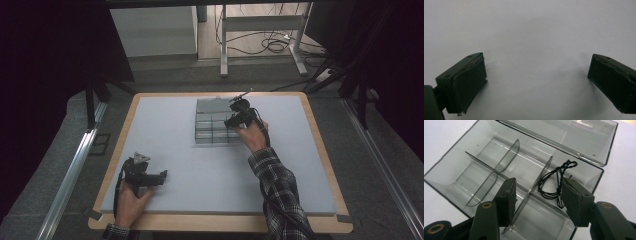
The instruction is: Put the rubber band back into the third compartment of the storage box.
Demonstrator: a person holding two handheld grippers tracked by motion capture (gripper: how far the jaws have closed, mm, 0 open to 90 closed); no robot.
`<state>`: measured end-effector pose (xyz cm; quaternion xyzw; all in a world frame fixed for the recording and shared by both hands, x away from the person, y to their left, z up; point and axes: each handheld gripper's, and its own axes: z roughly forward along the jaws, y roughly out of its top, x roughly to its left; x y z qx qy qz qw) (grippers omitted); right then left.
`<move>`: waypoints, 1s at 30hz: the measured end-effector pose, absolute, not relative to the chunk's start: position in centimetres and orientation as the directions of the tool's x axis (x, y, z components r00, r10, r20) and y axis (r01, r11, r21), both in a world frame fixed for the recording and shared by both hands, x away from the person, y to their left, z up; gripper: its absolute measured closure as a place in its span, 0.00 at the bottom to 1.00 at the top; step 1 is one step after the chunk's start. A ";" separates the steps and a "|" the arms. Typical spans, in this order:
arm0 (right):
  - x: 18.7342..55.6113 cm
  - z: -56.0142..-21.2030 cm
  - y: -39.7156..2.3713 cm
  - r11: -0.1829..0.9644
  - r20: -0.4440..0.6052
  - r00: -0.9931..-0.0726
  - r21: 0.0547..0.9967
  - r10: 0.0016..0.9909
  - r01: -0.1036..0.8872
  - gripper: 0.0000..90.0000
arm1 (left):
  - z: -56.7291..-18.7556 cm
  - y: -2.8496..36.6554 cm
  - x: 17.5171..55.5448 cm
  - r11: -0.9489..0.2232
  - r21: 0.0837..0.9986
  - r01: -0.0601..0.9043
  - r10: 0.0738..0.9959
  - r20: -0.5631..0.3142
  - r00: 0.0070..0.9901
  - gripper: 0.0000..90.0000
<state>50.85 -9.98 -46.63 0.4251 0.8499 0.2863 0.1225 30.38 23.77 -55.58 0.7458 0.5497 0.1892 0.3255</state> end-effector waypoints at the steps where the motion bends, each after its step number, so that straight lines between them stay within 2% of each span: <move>1: 50.8 -46.6 -9.9 0.478 0.033 -0.613 0.593 0.789 0.648 0.50 | -55.6 23.8 30.4 -0.184 0.693 0.697 0.943 -0.075 0.324 0.02; 15: 49.5 -46.4 -10.2 0.485 0.027 -0.617 0.593 0.786 0.643 0.43 | -55.6 23.8 30.4 -0.184 0.693 0.697 0.943 -0.075 0.324 0.02; 24: 48.2 -46.3 -10.8 0.502 0.007 -0.642 0.617 0.767 0.606 0.34 | -55.6 23.7 30.4 -0.185 0.693 0.697 0.943 -0.074 0.323 0.02; 30: 47.3 -46.4 -11.1 0.504 0.005 -0.652 0.629 0.758 0.592 0.32 | -55.6 23.7 30.4 -0.186 0.692 0.697 0.943 -0.073 0.324 0.02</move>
